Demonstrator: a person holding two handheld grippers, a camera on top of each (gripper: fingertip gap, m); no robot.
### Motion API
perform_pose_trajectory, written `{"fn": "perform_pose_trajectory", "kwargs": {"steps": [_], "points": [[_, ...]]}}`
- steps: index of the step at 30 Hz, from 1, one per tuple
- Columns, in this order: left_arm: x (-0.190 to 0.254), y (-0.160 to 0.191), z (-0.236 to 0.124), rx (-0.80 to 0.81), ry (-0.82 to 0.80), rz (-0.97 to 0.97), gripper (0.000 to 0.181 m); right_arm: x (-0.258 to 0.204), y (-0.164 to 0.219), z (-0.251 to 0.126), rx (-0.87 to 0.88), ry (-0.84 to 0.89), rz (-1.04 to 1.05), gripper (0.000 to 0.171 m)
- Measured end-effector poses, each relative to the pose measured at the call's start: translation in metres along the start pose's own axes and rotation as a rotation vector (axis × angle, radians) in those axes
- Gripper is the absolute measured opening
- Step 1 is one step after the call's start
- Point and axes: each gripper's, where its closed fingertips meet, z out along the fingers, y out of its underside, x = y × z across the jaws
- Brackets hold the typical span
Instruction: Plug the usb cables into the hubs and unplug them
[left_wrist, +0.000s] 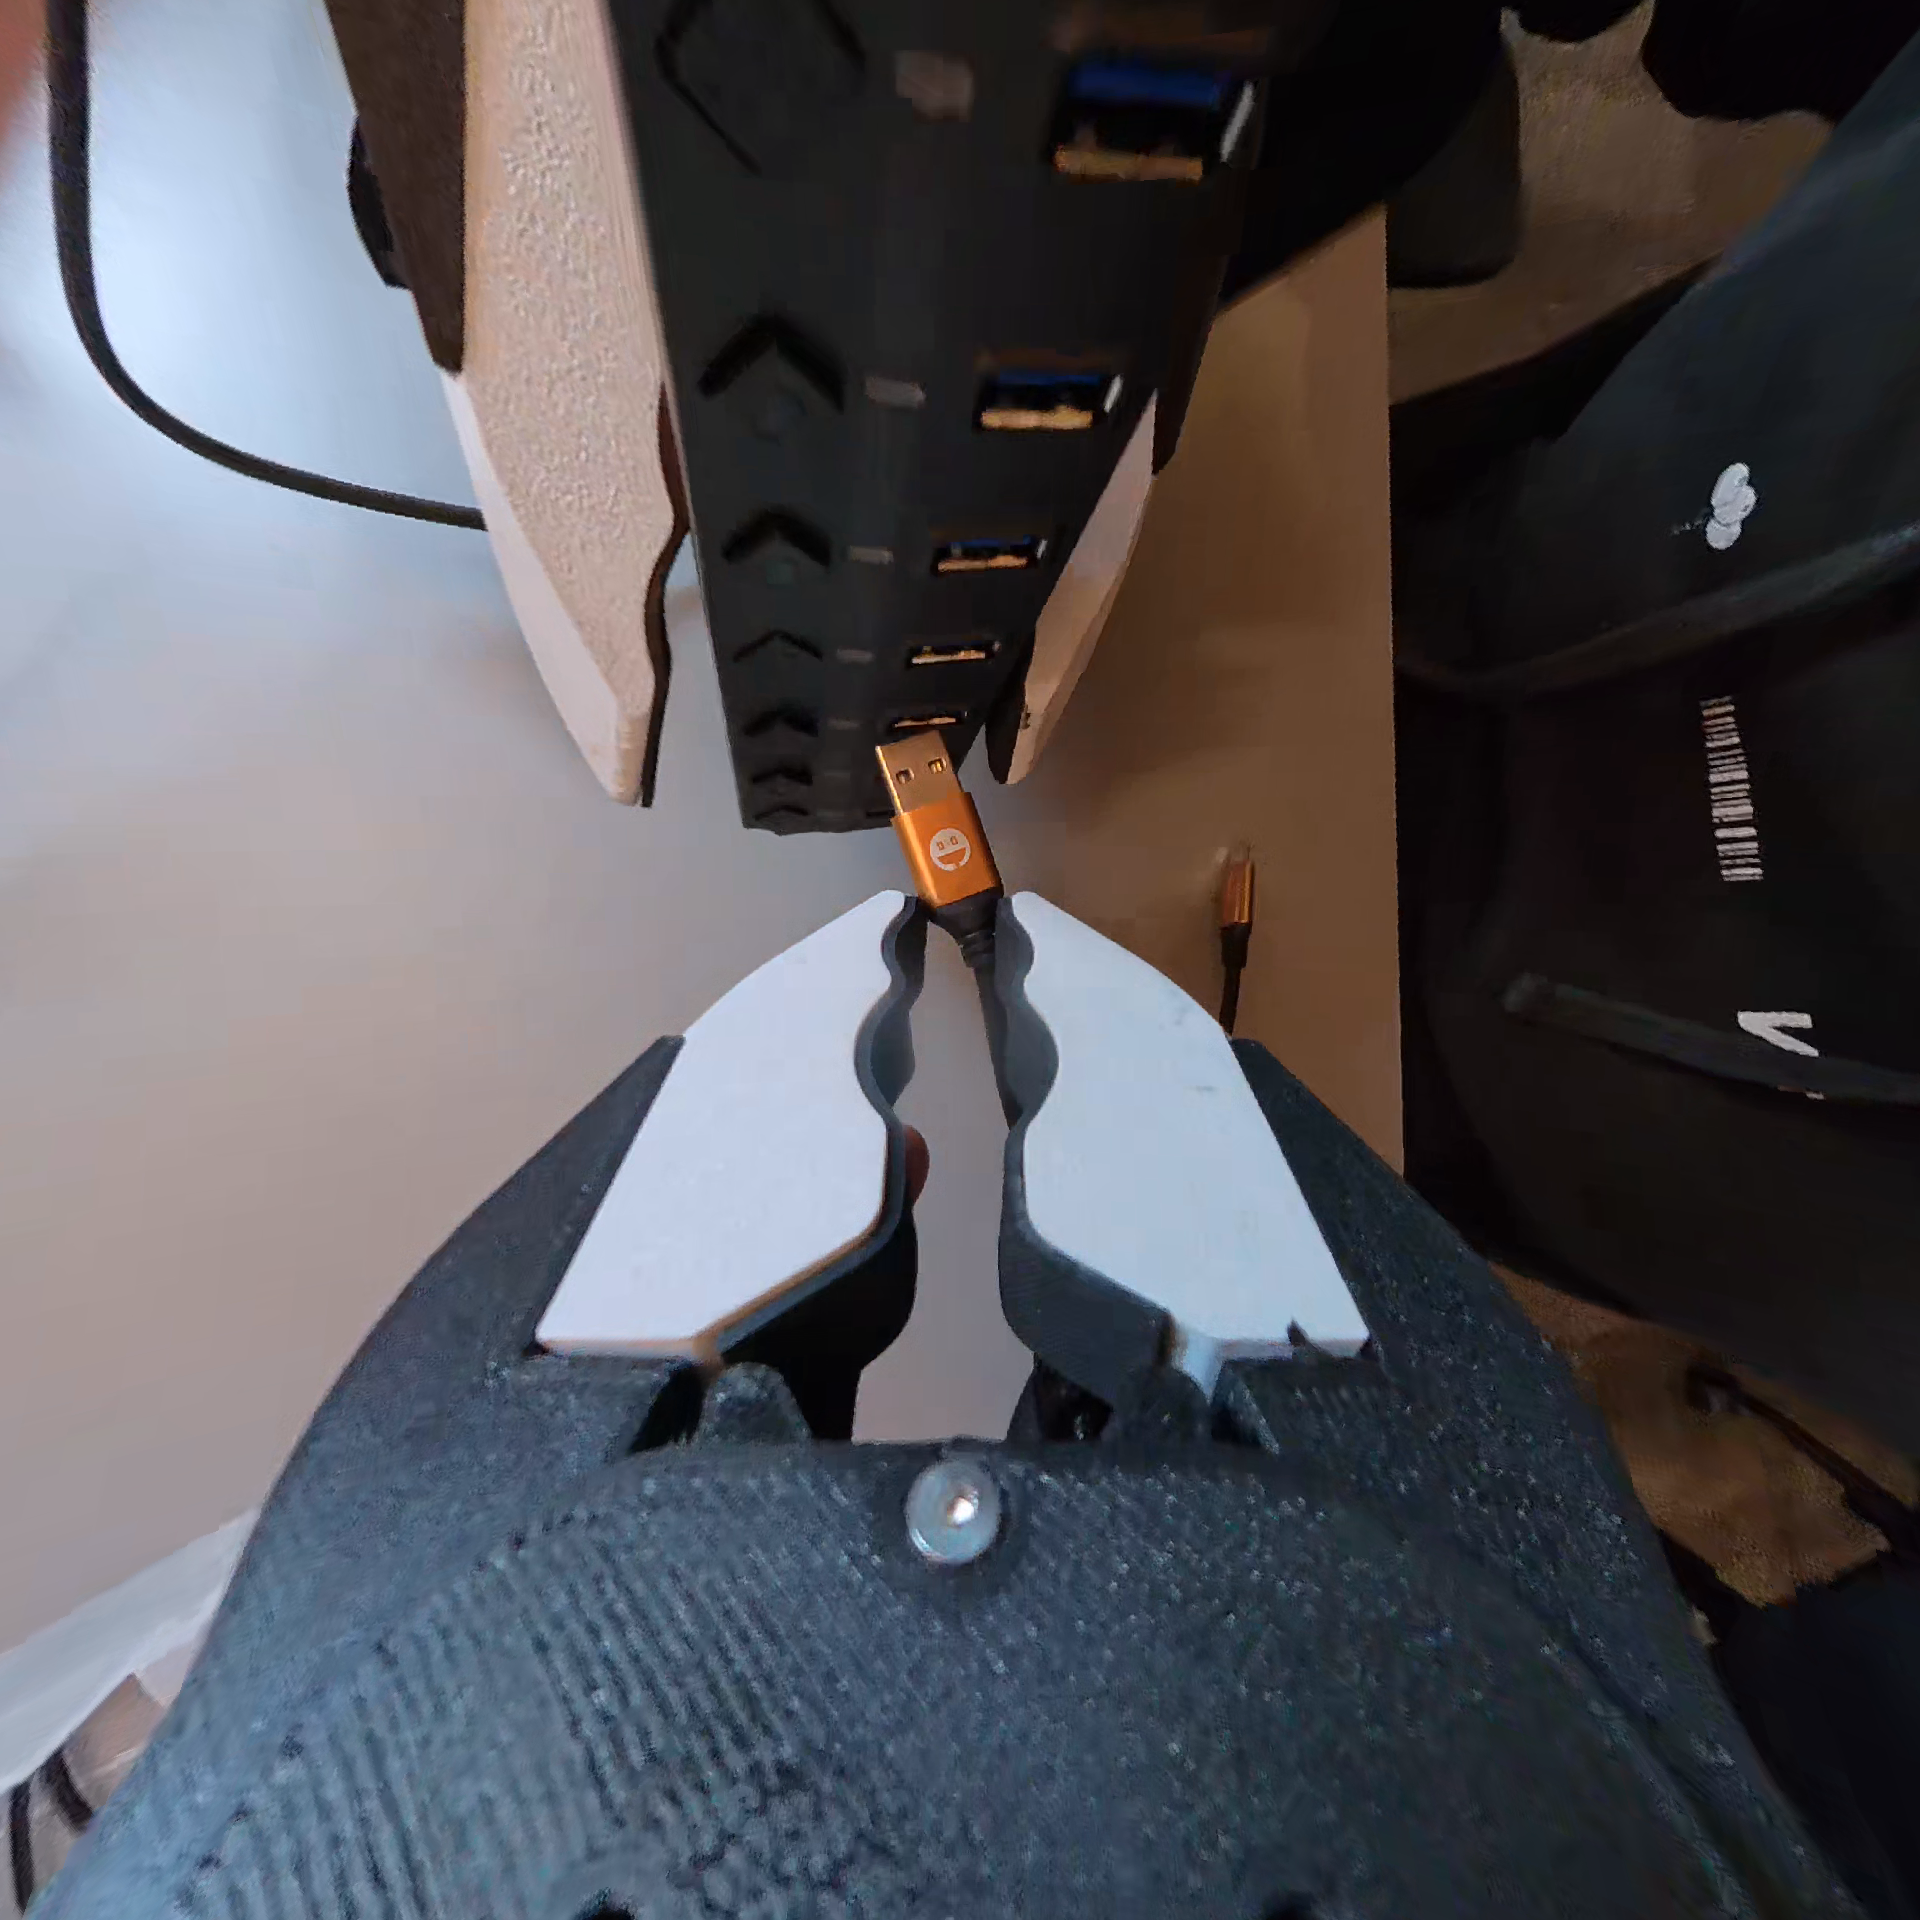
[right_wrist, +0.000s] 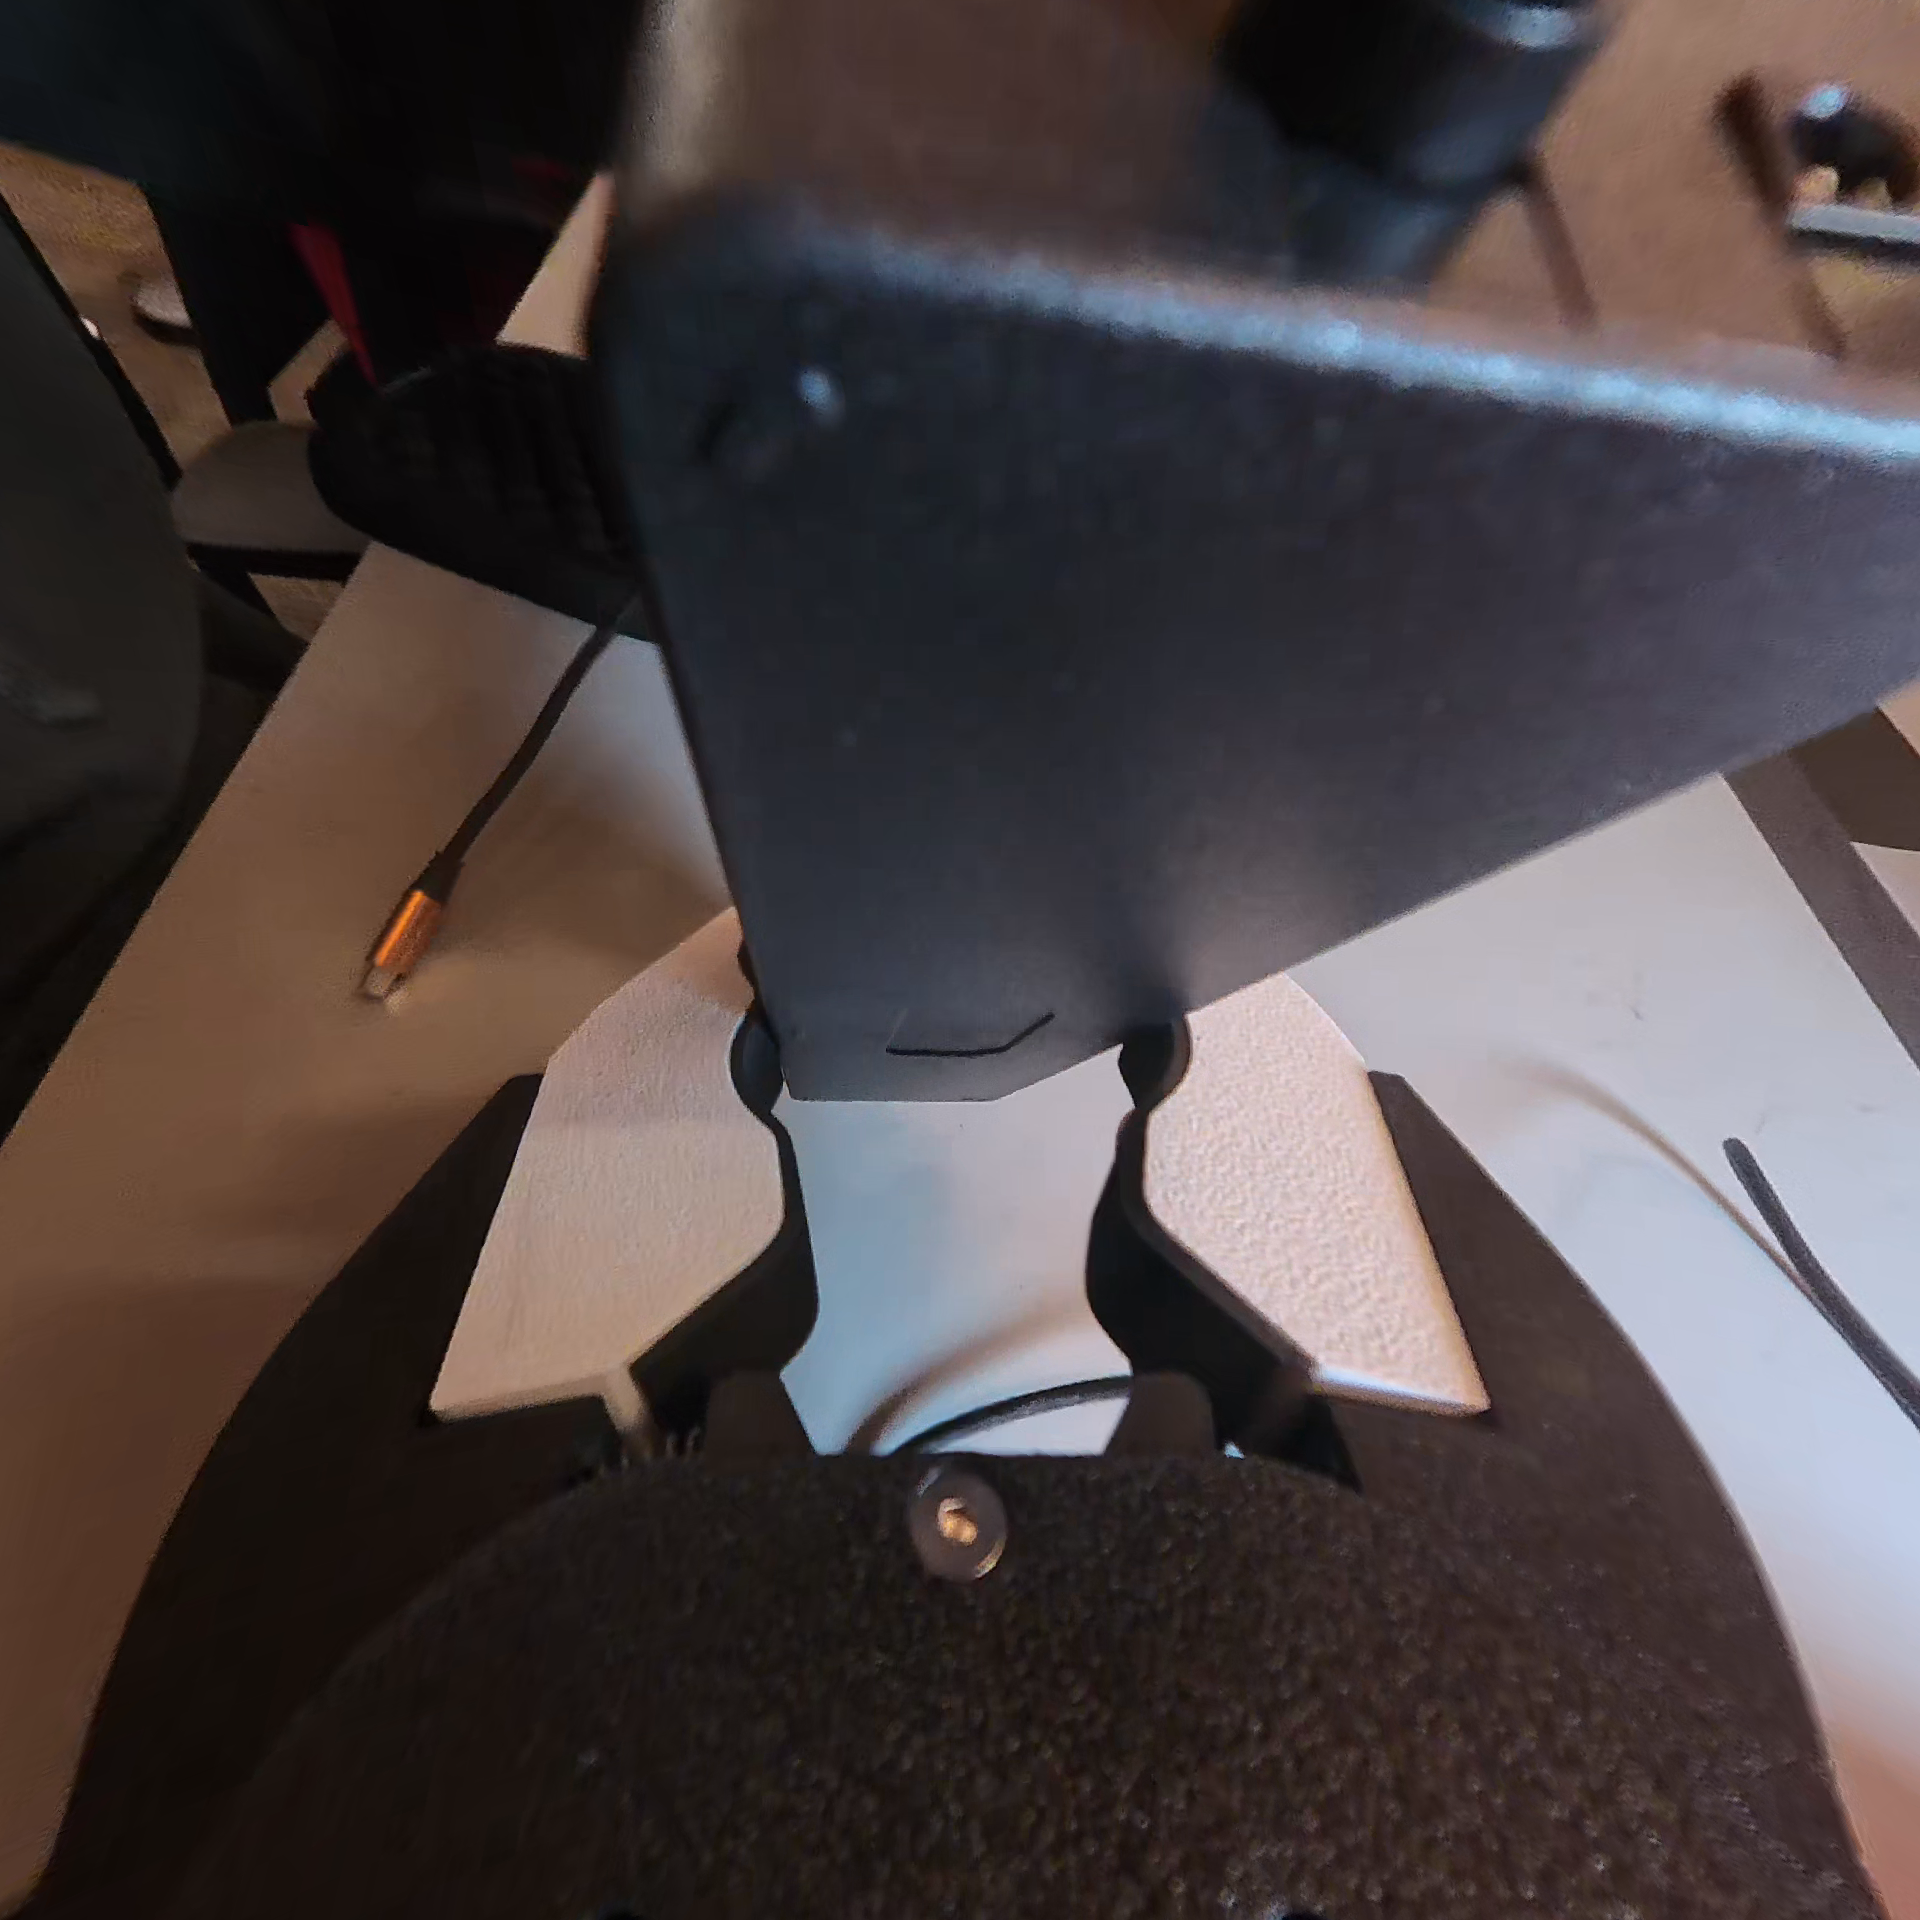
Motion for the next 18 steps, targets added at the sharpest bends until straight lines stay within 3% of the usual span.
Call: {"fn": "perform_pose_trajectory", "kwargs": {"steps": [7,18], "points": [[0.012,-0.001,0.001,-0.085,0.124,0.07,0.013,-0.01,-0.005,0.0,0.027,-0.046,-0.008,0.065],[0.01,0.003,0.007,-0.218,0.104,0.048,0.013,-0.012,-0.003,0.001,0.023,-0.067,0.015,0.064]]}}
